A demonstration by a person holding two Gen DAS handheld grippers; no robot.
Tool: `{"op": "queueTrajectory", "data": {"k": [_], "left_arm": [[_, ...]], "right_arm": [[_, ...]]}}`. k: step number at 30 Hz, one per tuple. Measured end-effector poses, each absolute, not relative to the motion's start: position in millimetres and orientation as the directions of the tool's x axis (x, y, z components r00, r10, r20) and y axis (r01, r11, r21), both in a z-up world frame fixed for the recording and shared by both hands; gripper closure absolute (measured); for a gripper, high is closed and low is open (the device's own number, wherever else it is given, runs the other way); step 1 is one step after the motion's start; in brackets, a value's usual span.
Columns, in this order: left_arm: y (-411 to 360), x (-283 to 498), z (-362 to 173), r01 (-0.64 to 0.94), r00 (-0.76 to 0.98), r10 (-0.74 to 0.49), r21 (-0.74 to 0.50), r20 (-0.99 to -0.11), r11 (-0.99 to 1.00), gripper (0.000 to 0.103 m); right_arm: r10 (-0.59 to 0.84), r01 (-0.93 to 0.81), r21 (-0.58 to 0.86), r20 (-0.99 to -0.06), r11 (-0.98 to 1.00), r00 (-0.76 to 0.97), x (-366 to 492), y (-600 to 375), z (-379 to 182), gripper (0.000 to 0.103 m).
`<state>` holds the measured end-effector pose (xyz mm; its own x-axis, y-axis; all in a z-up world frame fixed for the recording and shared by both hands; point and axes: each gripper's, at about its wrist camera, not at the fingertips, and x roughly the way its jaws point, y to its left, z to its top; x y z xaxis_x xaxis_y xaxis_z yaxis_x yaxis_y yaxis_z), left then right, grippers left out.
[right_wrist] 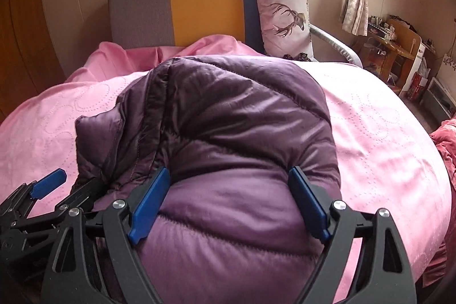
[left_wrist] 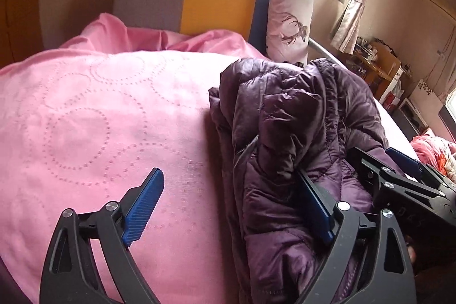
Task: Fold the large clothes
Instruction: 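Open both tools and pull them back from the jacket bundle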
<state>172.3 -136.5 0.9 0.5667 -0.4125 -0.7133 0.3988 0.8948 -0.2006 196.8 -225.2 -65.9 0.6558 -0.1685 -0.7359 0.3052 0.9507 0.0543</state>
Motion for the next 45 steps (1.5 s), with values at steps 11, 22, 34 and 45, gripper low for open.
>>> {"op": "queueTrajectory", "data": {"k": [11, 22, 34, 45], "left_arm": [[-133.7, 149.6, 13.8, 0.406, 0.601, -0.389, -0.153, -0.698, 0.901, 0.011], [-127.3, 135.7, 14.9, 0.386, 0.619, -0.368, -0.139, -0.694, 0.912, 0.004], [-92.8, 100.2, 40.5, 0.332, 0.701, -0.342, -0.138, -0.625, 0.933, 0.004], [-86.9, 59.3, 43.9, 0.336, 0.715, -0.310, -0.080, -0.627, 0.938, 0.004]], "right_arm": [[-0.185, 0.326, 0.059, -0.722, 0.944, 0.667, 142.4, -210.3, -51.1, 0.016], [-0.244, 0.358, 0.003, -0.727, 0.934, 0.642, 109.6, -185.0, -59.3, 0.012], [-0.346, 0.483, 0.017, -0.676, 0.875, 0.651, 66.5, -172.8, -23.8, 0.002], [-0.425, 0.536, -0.023, -0.639, 0.844, 0.641, 23.1, -147.6, -20.6, 0.002]]}}
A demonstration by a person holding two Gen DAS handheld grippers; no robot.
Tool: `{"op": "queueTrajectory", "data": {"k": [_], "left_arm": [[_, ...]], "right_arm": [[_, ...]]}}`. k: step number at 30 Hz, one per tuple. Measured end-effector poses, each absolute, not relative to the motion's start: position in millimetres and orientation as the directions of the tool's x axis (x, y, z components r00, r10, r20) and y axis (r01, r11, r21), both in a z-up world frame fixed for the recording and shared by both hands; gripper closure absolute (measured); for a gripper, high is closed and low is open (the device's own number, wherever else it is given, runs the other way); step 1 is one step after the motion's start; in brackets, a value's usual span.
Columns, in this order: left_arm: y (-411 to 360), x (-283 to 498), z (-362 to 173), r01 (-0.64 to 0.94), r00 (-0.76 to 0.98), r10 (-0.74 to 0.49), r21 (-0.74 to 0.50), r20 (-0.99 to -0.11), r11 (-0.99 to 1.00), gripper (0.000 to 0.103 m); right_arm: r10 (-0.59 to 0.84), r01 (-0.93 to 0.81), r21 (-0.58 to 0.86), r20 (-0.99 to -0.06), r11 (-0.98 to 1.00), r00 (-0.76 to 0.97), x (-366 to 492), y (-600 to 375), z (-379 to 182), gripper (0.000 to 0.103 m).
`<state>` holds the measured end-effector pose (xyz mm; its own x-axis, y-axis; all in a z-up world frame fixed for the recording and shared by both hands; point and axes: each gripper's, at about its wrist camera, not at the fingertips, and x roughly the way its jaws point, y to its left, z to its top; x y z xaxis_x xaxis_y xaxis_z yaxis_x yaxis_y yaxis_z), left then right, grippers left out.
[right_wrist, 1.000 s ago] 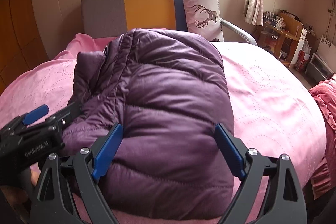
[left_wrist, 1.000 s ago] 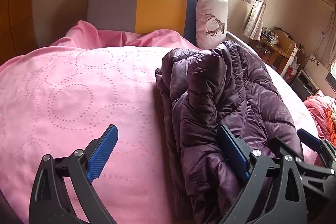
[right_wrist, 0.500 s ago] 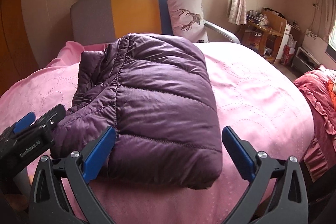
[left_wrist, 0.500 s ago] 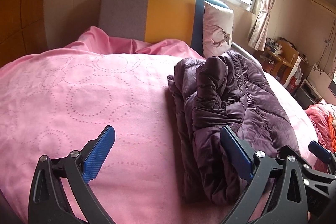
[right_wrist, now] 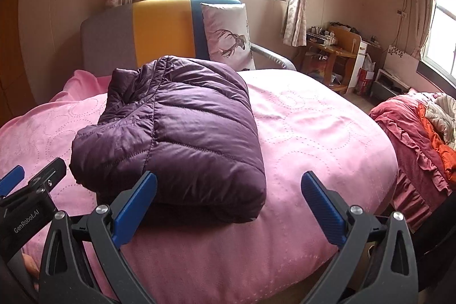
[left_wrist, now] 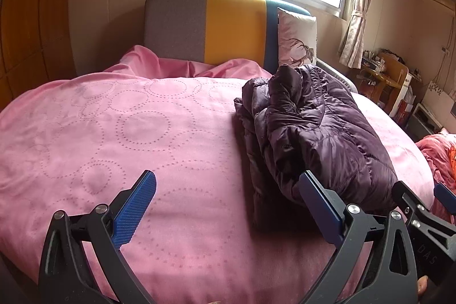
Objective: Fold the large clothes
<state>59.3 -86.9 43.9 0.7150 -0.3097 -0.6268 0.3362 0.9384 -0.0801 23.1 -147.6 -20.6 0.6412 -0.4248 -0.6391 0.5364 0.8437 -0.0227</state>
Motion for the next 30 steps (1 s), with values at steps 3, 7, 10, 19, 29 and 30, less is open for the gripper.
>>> {"op": "queueTrajectory", "data": {"k": [3, 7, 10, 19, 29, 30], "left_arm": [[-87.4, 52.4, 45.3, 0.329, 0.733, -0.290, -0.052, -0.616, 0.943, 0.004], [-84.5, 46.6, 45.3, 0.304, 0.745, -0.267, -0.044, -0.612, 0.952, 0.004], [-83.2, 44.2, 44.7, 0.285, 0.752, -0.240, -0.026, -0.613, 0.958, 0.004], [-82.3, 39.3, 42.9, 0.286, 0.749, -0.254, -0.046, -0.612, 0.957, 0.004], [-80.8, 37.7, 43.1, 0.276, 0.756, -0.252, -0.055, -0.605, 0.960, 0.004], [-80.7, 37.6, 42.9, 0.275, 0.755, -0.252, -0.056, -0.605, 0.960, 0.004]], "right_arm": [[-0.426, 0.547, -0.020, -0.652, 0.837, 0.628, 17.8, -146.8, -24.0, 0.002], [-0.428, 0.546, -0.022, -0.647, 0.837, 0.631, 13.8, -143.4, -24.3, 0.002], [-0.422, 0.534, -0.023, -0.642, 0.845, 0.641, 13.7, -141.6, -23.1, 0.002], [-0.415, 0.528, -0.019, -0.643, 0.849, 0.644, 15.1, -142.2, -24.9, 0.002], [-0.407, 0.512, -0.025, -0.638, 0.859, 0.653, 19.6, -137.2, -25.7, 0.002], [-0.405, 0.511, -0.021, -0.639, 0.859, 0.654, 19.7, -137.4, -25.5, 0.002]]}}
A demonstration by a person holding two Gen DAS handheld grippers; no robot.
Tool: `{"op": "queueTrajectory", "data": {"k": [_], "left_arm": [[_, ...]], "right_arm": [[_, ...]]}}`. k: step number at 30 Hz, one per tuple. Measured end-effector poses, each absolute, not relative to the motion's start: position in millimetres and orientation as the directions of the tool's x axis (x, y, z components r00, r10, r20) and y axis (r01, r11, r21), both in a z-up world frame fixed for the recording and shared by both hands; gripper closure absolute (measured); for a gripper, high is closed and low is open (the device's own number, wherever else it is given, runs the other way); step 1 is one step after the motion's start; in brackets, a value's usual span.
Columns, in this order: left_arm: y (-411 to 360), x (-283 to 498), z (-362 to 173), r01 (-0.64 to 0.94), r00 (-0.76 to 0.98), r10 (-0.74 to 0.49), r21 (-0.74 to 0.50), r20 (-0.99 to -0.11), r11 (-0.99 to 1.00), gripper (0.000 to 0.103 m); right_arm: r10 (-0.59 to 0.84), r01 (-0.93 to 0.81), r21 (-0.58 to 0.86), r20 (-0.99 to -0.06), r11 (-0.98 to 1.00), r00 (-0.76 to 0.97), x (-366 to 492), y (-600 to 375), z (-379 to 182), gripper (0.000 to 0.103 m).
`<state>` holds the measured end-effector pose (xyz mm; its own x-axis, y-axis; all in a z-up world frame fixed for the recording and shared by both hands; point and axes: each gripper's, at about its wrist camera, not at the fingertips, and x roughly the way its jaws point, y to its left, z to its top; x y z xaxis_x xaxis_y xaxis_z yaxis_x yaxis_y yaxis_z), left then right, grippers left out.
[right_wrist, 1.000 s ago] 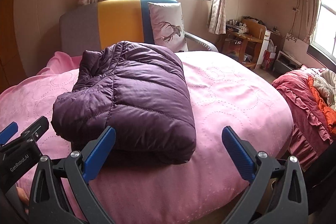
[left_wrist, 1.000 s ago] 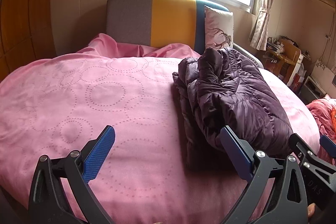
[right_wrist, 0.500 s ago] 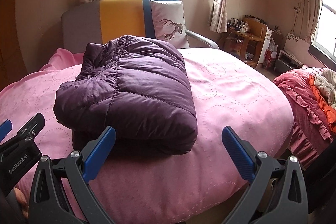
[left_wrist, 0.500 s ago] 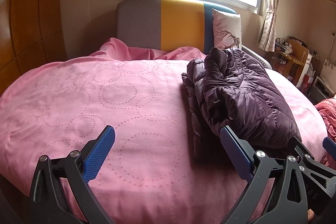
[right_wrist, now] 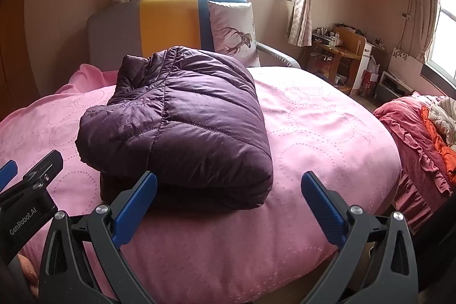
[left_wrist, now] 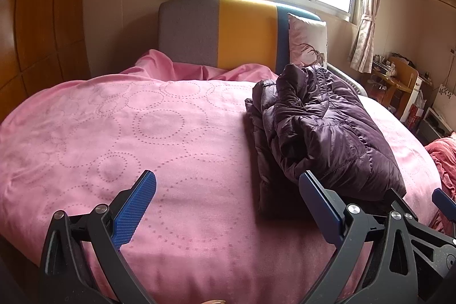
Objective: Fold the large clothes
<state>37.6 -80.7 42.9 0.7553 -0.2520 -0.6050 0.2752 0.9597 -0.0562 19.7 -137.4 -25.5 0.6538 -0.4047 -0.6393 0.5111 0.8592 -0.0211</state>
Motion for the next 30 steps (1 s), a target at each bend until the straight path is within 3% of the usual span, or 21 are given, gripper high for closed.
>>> {"op": "queueTrajectory", "data": {"k": [30], "left_arm": [[-73.3, 35.7, 44.2, 0.263, 0.766, -0.237, -0.045, -0.598, 0.964, 0.004]], "right_arm": [[-0.375, 0.510, 0.028, -0.642, 0.860, 0.669, 19.9, -131.5, -27.2, 0.002]]}}
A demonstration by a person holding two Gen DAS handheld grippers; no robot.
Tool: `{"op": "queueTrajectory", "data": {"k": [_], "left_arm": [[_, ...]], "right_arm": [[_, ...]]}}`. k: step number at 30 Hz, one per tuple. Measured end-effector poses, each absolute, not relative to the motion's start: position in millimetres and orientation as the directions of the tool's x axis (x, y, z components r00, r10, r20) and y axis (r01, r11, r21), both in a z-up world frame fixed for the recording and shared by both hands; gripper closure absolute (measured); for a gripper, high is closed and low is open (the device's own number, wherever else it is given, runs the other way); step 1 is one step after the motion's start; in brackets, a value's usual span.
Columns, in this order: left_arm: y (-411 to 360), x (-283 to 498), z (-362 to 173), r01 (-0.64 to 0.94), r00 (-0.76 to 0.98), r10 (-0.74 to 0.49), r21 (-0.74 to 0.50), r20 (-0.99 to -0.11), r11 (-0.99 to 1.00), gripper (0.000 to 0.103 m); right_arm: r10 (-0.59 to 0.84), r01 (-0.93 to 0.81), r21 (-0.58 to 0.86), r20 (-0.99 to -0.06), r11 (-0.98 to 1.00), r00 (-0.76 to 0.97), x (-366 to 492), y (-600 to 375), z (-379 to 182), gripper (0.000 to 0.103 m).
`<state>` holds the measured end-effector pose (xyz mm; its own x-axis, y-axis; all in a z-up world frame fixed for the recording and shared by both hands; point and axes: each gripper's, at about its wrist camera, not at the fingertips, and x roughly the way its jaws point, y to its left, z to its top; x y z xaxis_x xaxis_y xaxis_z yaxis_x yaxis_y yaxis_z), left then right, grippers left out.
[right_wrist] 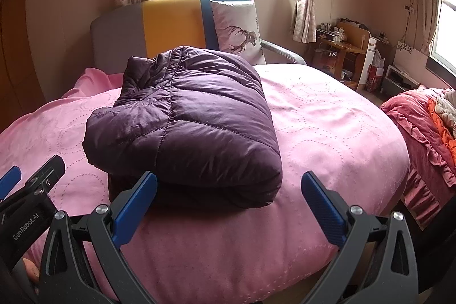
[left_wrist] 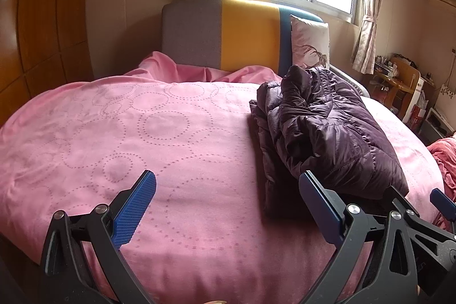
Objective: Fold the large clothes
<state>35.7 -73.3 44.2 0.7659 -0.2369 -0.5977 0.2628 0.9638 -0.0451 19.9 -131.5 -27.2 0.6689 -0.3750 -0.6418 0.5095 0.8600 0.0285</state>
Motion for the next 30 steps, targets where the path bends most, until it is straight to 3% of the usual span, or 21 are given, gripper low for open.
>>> {"op": "queueTrajectory", "data": {"k": [30], "left_arm": [[-68.3, 31.7, 47.2, 0.252, 0.776, -0.232, -0.049, -0.587, 0.966, 0.004]], "right_arm": [[-0.362, 0.490, 0.029, -0.637, 0.871, 0.681, 20.4, -126.4, -24.8, 0.002]]}}
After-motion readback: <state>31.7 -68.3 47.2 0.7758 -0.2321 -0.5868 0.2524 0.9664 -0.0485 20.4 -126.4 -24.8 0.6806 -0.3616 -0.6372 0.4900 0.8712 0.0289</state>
